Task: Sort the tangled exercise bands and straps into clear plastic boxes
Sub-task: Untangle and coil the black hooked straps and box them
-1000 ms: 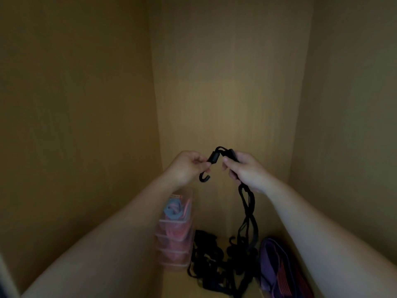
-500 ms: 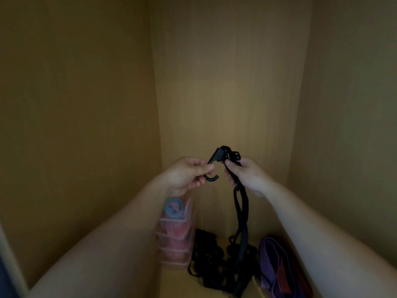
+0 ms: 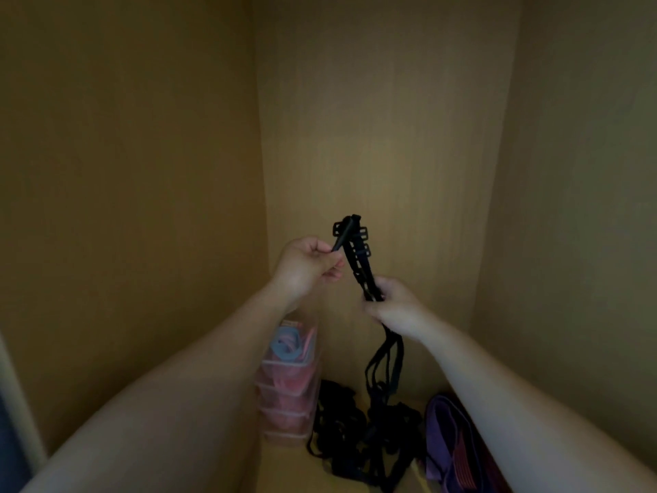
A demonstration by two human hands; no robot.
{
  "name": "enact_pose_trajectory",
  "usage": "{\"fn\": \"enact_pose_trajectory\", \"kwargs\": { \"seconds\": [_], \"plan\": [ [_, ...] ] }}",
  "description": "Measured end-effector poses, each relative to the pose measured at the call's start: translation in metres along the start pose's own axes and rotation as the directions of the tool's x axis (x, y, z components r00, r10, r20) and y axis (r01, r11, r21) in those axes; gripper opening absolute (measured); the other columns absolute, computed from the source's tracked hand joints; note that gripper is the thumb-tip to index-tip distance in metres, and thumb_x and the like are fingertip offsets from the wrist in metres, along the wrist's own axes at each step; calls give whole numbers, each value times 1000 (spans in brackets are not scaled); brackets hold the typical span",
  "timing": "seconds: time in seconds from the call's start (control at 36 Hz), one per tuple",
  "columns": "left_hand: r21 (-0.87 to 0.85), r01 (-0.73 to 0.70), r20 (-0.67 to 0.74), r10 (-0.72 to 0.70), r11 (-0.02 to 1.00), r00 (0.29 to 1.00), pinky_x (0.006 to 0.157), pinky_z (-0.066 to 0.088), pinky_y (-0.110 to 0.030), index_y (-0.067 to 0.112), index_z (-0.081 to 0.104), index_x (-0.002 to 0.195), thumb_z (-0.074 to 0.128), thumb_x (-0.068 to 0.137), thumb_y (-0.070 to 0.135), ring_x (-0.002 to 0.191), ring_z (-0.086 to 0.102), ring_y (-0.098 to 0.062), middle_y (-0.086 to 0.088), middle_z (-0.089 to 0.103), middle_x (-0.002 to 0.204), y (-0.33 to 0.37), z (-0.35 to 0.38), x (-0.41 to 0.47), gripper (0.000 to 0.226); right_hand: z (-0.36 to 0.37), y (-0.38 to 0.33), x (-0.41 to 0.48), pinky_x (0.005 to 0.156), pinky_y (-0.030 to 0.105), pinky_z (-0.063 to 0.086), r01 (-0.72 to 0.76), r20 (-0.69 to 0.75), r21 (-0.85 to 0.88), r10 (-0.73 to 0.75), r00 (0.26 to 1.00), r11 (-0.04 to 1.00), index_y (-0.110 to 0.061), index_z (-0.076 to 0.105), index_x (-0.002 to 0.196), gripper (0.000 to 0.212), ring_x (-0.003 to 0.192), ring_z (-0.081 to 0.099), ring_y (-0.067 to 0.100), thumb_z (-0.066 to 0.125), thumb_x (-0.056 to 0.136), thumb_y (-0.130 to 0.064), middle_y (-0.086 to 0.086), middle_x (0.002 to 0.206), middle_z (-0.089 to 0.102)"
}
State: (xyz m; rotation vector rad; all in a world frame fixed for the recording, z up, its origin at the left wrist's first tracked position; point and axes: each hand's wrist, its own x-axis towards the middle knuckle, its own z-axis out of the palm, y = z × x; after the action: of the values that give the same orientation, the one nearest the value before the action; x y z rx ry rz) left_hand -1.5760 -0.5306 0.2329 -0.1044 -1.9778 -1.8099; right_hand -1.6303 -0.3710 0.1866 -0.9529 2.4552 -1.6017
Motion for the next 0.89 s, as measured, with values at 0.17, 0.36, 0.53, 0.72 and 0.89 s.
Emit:
{"fn": "enact_pose_trajectory", "kwargs": {
  "seconds": [0.17, 0.36, 0.53, 0.72, 0.89],
  "plan": [
    [452, -138, -25, 167, 882, 986, 49, 41, -15, 13, 55, 67, 68, 85, 1, 56, 52, -15, -4, 55, 63, -11, 1, 12, 25, 3, -10, -8, 84, 27, 51, 76, 25, -171, -73, 997, 982, -19, 67, 104, 18, 91, 66, 18, 51, 98, -18, 2, 104, 70],
    [837, -213, 173, 126, 505, 977, 61, 35, -17, 8, 70, 98, 59, 93, 20, 78, 52, -13, 0, 58, 83, -12, -6, 10, 17, -18, -30, -14, 68, 31, 49, 176, 174, -523, -97, 980, 834, -2, 65, 92, 20, 78, 62, 24, 58, 93, -20, 9, 84, 65],
    [848, -254, 283, 7, 466, 959, 72, 38, -19, 15, 72, 99, 60, 92, 20, 81, 53, -6, 2, 65, 91, -17, -7, -1, 15, -45, -43, -14, 68, 29, 49, 242, 205, -600, -145, 968, 762, -22, 73, 97, 11, 78, 63, 15, 63, 92, -24, -3, 86, 69],
    [837, -280, 377, -124, 471, 918, 72, 39, -17, 15, 72, 103, 59, 93, 14, 83, 56, -6, -2, 69, 101, -10, -9, -11, 17, -62, -47, -6, 83, 41, 53, 248, 244, -647, -113, 963, 721, -23, 74, 102, 15, 84, 63, 16, 67, 89, -28, -3, 91, 70],
    [773, -284, 461, -195, 567, 866, 70, 41, -11, 16, 74, 102, 64, 89, 9, 77, 58, 2, 8, 68, 90, -7, -12, -18, 17, -66, -58, 3, 105, 32, 43, 257, 255, -614, -120, 959, 746, -22, 68, 119, 29, 113, 57, 8, 65, 91, -27, -8, 124, 64]
  ]
}}
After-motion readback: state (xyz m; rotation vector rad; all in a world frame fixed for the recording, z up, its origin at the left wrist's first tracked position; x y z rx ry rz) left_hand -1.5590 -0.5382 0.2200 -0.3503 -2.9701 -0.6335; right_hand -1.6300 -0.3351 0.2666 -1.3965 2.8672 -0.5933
